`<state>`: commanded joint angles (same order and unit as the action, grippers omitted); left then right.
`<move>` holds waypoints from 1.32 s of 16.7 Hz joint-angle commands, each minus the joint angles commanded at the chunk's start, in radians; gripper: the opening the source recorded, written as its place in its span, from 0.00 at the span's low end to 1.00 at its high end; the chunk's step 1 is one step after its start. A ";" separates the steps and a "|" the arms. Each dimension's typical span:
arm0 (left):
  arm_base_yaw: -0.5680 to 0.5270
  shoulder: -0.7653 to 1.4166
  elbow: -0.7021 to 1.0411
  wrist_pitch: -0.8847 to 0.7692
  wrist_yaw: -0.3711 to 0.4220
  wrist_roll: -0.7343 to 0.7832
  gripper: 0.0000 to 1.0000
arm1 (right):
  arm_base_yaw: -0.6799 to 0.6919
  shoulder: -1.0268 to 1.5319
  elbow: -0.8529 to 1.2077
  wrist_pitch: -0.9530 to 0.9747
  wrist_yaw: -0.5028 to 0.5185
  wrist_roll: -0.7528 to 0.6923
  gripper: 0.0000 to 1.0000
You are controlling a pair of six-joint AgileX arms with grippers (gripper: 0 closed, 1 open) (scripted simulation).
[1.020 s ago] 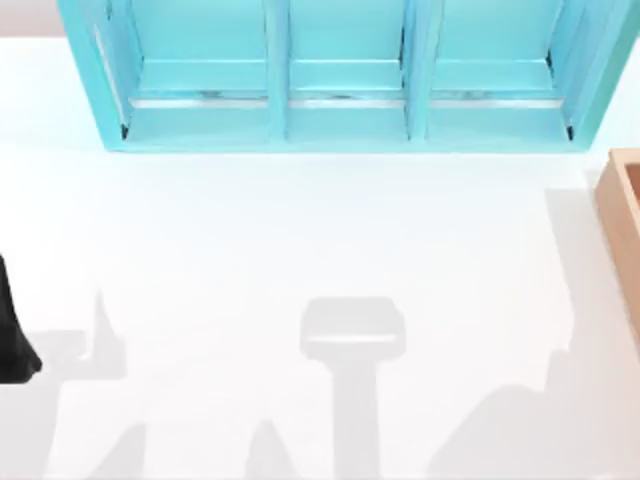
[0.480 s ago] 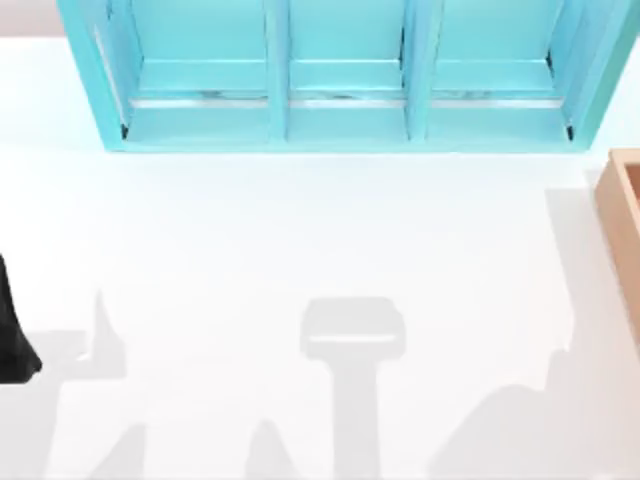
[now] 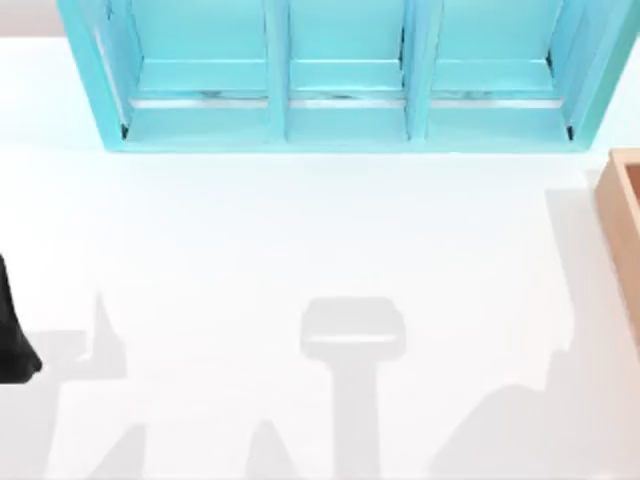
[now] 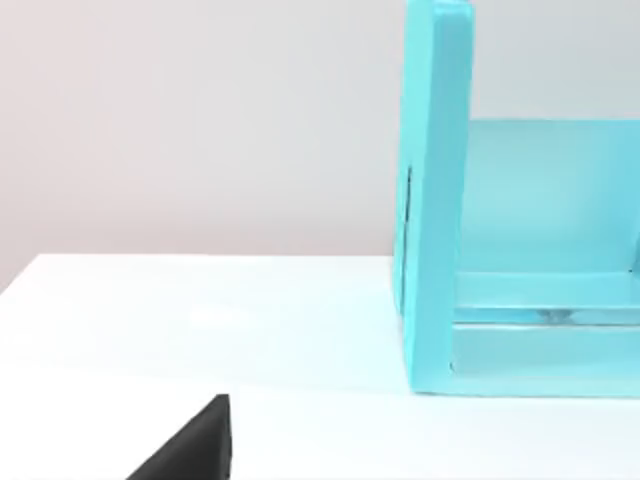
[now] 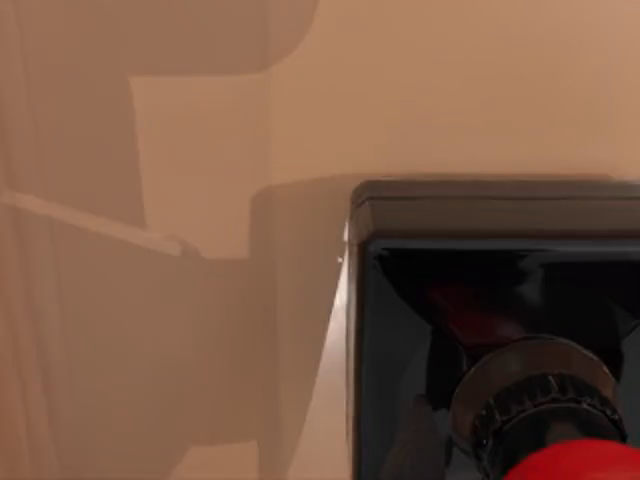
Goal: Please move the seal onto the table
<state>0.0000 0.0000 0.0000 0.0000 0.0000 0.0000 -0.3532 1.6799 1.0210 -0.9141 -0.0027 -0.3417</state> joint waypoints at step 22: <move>0.000 0.000 0.000 0.000 0.000 0.000 1.00 | 0.463 -0.091 0.429 -0.522 0.001 0.464 0.00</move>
<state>0.0000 0.0000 0.0000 0.0000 0.0000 0.0000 0.1098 1.5885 1.4501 -1.4360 -0.0019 0.1224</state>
